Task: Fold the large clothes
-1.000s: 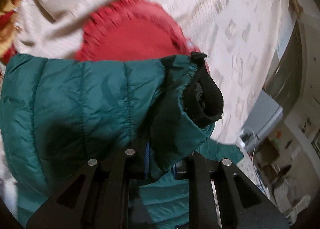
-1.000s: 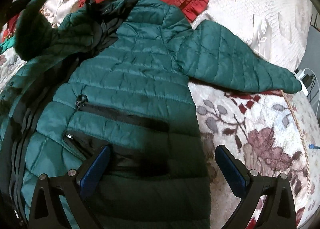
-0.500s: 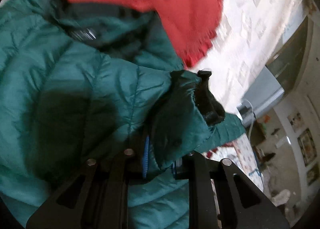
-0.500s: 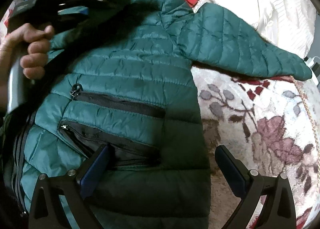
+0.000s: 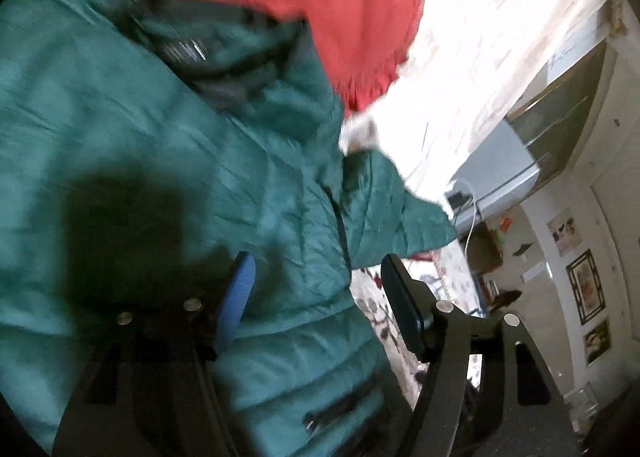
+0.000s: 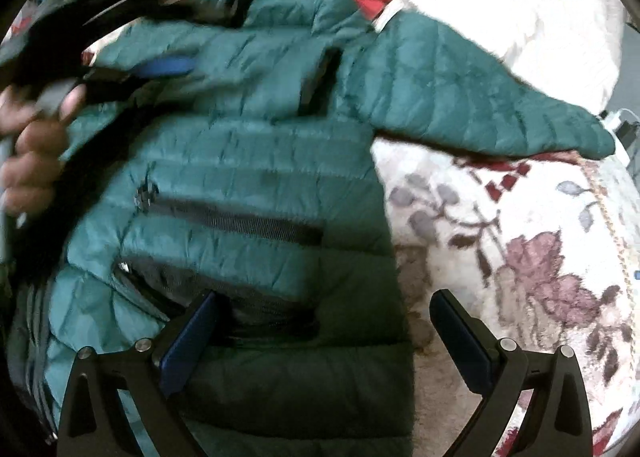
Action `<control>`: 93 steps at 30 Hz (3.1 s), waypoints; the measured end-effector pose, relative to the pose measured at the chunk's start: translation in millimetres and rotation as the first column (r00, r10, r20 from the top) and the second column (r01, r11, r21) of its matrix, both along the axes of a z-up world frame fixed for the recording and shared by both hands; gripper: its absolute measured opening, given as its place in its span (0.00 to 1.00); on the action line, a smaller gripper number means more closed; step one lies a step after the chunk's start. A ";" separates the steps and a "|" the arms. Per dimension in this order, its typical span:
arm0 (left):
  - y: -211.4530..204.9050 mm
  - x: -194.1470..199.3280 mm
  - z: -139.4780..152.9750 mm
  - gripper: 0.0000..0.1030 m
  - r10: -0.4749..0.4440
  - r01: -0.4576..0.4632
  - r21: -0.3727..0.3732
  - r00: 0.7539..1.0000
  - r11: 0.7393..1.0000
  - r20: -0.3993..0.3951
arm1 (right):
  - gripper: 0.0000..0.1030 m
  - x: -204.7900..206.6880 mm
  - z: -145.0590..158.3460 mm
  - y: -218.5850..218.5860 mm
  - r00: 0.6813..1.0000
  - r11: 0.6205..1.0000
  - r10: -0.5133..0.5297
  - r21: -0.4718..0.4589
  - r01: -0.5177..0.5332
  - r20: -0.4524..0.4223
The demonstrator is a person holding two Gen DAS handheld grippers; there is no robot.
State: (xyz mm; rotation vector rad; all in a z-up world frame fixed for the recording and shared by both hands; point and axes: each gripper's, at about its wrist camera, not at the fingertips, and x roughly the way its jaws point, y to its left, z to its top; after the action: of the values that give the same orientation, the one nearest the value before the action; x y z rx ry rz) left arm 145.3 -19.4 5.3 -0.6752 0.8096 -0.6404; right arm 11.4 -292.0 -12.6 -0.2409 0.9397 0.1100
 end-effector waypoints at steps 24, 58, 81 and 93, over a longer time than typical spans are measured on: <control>157.1 34.3 -44.5 0.67 0.605 -0.551 0.311 0.788 0.775 -0.112 | 0.98 181.9 -13.5 70.0 0.994 0.898 0.053 0.441 -0.006 -0.096; 67.3 52.2 -2.4 0.71 0.405 -0.362 0.484 0.914 0.797 0.016 | 0.95 182.5 25.3 121.4 0.998 0.973 -0.022 0.232 0.007 0.064; 50.6 47.1 -11.3 0.71 0.420 -0.378 0.504 0.907 0.776 0.033 | 0.84 206.4 93.7 -281.7 0.788 0.796 -0.596 0.242 0.554 0.156; 59.5 43.7 -8.3 0.71 0.439 -0.389 0.489 0.898 0.781 0.013 | 0.18 138.0 130.3 -196.0 0.802 0.882 -0.464 0.109 0.459 0.376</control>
State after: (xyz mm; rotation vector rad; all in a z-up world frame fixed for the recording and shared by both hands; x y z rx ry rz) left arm 189.1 40.1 -3.0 -0.4047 0.8378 0.0128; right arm 149.4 -488.1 117.7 -0.0100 0.5704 -0.3771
